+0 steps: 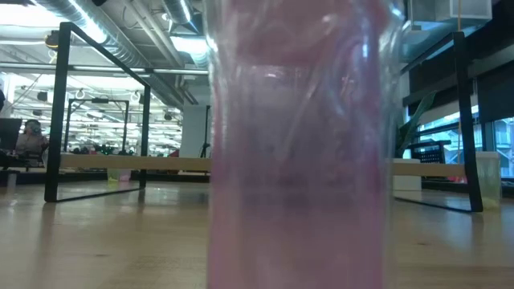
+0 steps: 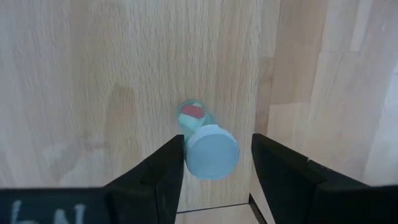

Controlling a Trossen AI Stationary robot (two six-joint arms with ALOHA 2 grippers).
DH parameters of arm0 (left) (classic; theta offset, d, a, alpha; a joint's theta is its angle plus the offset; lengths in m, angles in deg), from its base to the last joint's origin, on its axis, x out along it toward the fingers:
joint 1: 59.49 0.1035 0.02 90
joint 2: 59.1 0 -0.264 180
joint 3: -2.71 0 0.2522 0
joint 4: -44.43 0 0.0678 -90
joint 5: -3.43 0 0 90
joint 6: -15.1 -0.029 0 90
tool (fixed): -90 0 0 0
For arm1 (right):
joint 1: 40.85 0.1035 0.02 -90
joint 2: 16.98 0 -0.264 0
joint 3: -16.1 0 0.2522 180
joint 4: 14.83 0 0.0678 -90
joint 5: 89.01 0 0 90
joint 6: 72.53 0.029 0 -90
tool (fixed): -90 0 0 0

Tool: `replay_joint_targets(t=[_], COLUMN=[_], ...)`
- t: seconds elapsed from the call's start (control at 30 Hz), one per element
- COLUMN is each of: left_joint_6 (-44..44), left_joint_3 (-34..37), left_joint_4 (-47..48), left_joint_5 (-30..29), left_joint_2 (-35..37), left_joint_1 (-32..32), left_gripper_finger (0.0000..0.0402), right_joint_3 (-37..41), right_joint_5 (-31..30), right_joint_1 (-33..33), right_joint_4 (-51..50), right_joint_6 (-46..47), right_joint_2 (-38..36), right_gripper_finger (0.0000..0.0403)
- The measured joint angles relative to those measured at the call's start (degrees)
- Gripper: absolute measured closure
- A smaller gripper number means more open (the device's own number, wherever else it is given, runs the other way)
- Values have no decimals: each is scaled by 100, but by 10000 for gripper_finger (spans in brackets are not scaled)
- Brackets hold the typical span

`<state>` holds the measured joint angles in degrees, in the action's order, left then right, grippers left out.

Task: Pick and place medicine bottles onto shelf by color
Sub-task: Put the middle right blue pill bottle on the shelf

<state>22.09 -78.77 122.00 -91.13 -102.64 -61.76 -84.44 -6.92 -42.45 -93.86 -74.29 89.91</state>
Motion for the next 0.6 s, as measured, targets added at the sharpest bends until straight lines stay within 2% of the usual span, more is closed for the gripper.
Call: replay_joint_targets(t=[0.6], left_joint_6=[7], left_joint_3=[0], left_joint_4=[2], left_joint_5=[0], left_joint_2=[0], left_joint_1=[-1], left_gripper_finger=[401], right_joint_3=[0], right_joint_5=[2], right_joint_1=[5], right_joint_4=[-213], right_joint_6=[-28], right_joint_2=[0], right_gripper_finger=[214])
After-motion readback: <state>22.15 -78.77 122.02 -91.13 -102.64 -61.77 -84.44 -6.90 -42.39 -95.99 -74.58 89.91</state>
